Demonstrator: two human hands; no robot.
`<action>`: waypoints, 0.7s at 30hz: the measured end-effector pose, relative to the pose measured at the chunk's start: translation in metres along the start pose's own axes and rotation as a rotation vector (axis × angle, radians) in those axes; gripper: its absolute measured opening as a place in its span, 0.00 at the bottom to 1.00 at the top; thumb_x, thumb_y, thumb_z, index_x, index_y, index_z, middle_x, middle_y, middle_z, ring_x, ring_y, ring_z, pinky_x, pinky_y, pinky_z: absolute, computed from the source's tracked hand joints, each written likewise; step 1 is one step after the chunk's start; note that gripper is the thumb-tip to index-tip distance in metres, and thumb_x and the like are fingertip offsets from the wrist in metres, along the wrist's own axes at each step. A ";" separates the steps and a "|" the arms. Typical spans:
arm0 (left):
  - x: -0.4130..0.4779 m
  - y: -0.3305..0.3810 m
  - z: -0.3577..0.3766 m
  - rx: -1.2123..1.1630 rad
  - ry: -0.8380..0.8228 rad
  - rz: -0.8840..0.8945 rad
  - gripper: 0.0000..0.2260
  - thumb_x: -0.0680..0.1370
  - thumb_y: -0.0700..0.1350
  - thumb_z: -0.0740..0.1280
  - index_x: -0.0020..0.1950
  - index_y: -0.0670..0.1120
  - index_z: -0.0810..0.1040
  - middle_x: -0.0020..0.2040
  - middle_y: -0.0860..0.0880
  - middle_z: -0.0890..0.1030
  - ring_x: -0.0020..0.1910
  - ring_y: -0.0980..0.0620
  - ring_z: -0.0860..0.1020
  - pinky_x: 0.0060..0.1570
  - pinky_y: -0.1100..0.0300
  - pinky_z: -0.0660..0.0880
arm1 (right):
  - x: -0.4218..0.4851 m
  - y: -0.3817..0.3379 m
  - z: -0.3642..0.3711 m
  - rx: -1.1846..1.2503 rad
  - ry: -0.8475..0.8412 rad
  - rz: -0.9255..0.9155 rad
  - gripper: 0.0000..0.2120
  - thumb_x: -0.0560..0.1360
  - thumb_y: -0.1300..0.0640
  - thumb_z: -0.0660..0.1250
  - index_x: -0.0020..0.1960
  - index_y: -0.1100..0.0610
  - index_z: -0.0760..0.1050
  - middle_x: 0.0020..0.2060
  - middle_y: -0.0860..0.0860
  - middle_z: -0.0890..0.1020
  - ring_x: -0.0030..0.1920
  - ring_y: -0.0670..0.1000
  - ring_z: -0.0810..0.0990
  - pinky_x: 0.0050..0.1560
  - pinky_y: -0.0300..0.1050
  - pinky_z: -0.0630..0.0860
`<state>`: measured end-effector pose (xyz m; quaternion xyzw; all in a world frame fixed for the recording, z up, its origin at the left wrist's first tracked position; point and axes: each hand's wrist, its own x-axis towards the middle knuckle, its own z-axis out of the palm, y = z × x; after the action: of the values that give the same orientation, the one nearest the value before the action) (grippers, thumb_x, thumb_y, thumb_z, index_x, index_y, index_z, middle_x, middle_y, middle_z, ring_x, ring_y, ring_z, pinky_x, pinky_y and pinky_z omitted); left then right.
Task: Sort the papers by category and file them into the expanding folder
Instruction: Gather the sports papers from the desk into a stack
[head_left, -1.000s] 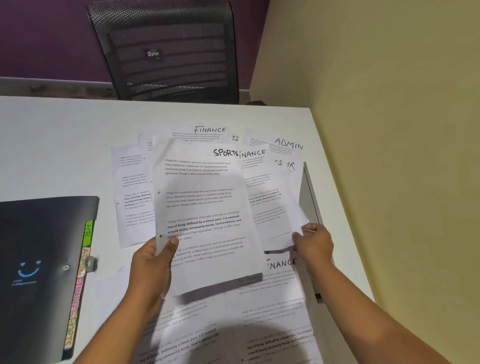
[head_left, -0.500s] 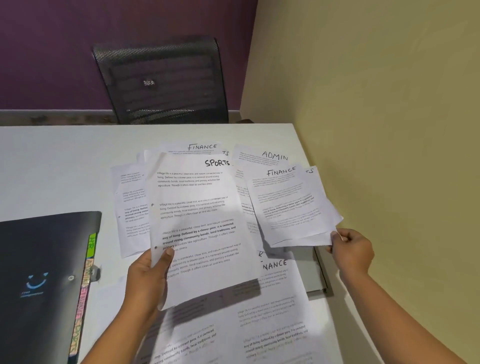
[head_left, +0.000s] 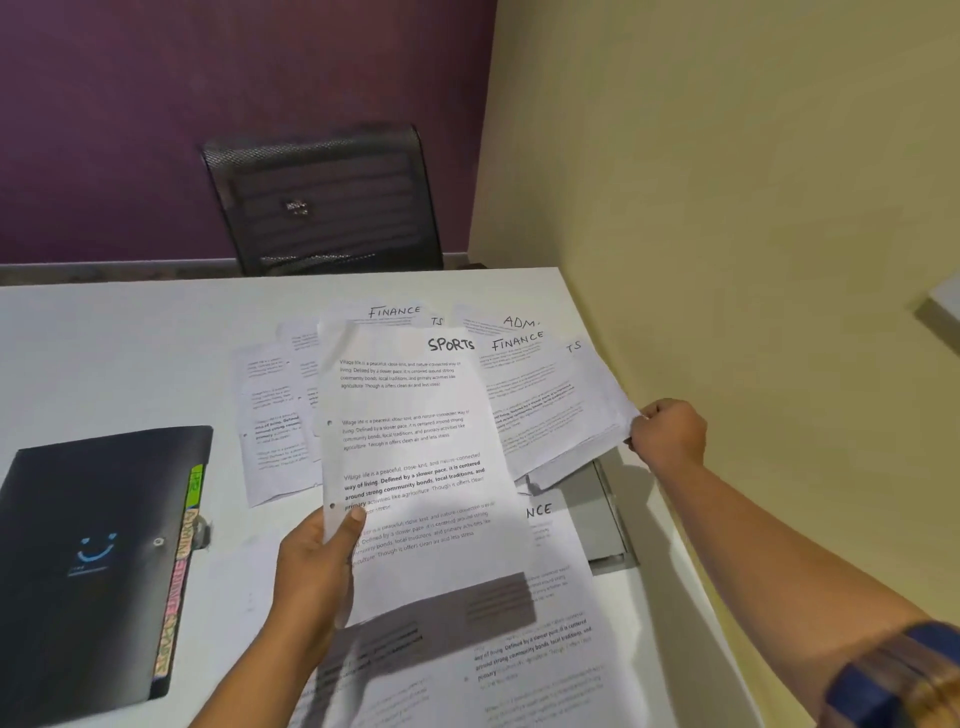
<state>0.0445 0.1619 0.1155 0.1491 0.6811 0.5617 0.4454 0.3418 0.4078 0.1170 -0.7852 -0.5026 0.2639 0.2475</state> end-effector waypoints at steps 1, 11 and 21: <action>-0.003 -0.001 0.000 0.003 0.008 -0.004 0.06 0.80 0.44 0.66 0.56 0.50 0.80 0.49 0.52 0.84 0.49 0.51 0.81 0.50 0.56 0.75 | -0.005 -0.001 -0.005 0.019 0.027 0.002 0.06 0.66 0.67 0.63 0.33 0.62 0.77 0.32 0.59 0.84 0.36 0.61 0.84 0.36 0.46 0.79; -0.021 -0.008 -0.001 -0.041 0.004 -0.009 0.10 0.80 0.40 0.65 0.61 0.45 0.78 0.48 0.54 0.82 0.50 0.54 0.80 0.54 0.60 0.71 | -0.027 -0.013 -0.021 -0.109 0.053 -0.262 0.10 0.71 0.68 0.59 0.35 0.59 0.75 0.33 0.56 0.81 0.34 0.58 0.80 0.28 0.41 0.71; -0.034 -0.007 -0.011 -0.067 0.000 0.000 0.05 0.80 0.41 0.67 0.52 0.50 0.80 0.49 0.52 0.84 0.49 0.54 0.81 0.45 0.62 0.74 | -0.028 -0.024 -0.048 -0.087 0.139 -0.223 0.10 0.70 0.68 0.60 0.35 0.59 0.77 0.34 0.57 0.81 0.35 0.59 0.78 0.32 0.42 0.72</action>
<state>0.0571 0.1293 0.1235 0.1340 0.6619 0.5843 0.4501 0.3477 0.3852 0.1730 -0.7509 -0.5792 0.1581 0.2753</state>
